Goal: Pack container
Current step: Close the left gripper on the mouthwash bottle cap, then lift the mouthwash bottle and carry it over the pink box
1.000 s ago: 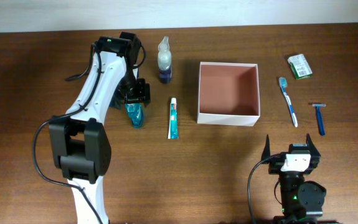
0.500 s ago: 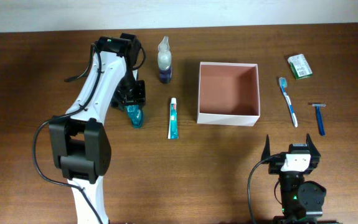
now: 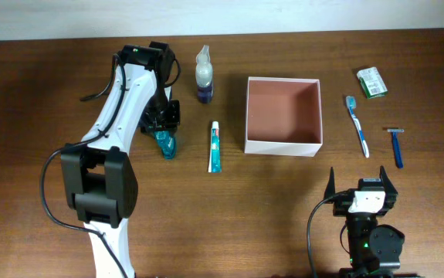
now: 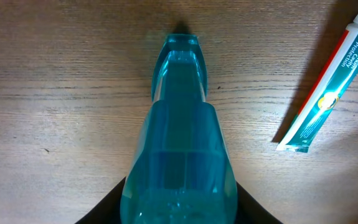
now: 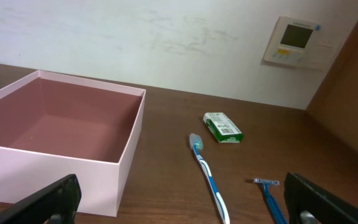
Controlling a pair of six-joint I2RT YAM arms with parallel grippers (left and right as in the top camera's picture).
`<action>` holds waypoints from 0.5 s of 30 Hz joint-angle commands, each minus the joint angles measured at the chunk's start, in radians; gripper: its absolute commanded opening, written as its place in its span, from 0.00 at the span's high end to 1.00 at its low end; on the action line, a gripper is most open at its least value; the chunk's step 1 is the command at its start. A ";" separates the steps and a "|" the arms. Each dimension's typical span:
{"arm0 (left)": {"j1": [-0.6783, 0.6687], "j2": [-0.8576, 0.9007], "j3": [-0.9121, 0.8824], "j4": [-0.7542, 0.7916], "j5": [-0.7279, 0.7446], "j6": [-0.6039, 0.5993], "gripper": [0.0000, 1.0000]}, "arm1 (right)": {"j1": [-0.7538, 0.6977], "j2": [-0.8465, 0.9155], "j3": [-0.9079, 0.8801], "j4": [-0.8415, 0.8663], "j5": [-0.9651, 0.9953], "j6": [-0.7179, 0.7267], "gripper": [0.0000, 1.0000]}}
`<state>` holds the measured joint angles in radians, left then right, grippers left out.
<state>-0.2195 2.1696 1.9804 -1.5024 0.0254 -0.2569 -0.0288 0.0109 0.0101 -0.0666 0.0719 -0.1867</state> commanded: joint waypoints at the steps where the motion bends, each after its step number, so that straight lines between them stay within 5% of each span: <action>1: 0.004 0.007 0.075 -0.018 -0.003 0.027 0.67 | 0.009 -0.007 -0.005 -0.006 0.019 0.008 0.01; 15: -0.079 0.007 0.658 -0.177 0.137 0.024 0.67 | 0.009 -0.007 -0.005 -0.006 0.019 0.008 0.01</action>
<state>-0.2523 2.1979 2.5240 -1.6592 0.0807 -0.2466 -0.0288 0.0109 0.0101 -0.0666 0.0719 -0.1867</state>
